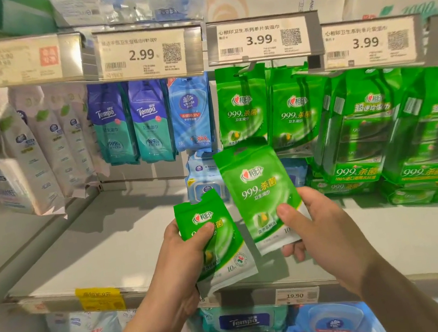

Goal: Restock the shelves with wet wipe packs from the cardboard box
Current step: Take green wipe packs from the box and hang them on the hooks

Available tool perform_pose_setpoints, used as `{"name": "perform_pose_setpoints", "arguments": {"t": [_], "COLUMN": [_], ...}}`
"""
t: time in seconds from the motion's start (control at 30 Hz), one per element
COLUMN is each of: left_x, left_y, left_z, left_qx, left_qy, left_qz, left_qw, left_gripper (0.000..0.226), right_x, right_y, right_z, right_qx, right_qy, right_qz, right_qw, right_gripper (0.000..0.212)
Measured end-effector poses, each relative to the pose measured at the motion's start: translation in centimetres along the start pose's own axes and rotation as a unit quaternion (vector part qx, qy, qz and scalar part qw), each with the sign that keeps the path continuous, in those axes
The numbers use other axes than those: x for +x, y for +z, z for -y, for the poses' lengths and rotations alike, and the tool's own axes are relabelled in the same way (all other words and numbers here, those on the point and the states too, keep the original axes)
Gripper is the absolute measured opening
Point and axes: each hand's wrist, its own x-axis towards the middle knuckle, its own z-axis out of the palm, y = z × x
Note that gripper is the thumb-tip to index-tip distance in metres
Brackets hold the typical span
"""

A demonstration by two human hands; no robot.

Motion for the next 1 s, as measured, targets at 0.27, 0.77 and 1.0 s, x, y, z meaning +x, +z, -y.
{"name": "perform_pose_setpoints", "arguments": {"t": [0.27, 0.77, 1.0], "left_x": [0.1, 0.2, 0.1], "left_y": [-0.2, -1.2, -1.6], "left_z": [-0.1, -0.2, -0.4], "left_qx": [0.001, 0.003, -0.003], "left_qy": [-0.002, -0.016, -0.016], "left_qz": [0.000, -0.002, -0.011], "left_qw": [1.000, 1.000, 1.000], "left_gripper": [0.032, 0.028, 0.026], "right_x": [-0.1, 1.4, 1.7], "right_y": [-0.4, 1.1, 1.8], "right_z": [3.5, 5.3, 4.4], "right_qx": [0.068, 0.170, 0.160], "right_qy": [-0.121, -0.141, -0.135], "right_qz": [-0.038, -0.067, -0.058], "right_qw": [0.990, 0.973, 0.976], "right_gripper": [0.012, 0.007, 0.034]}}
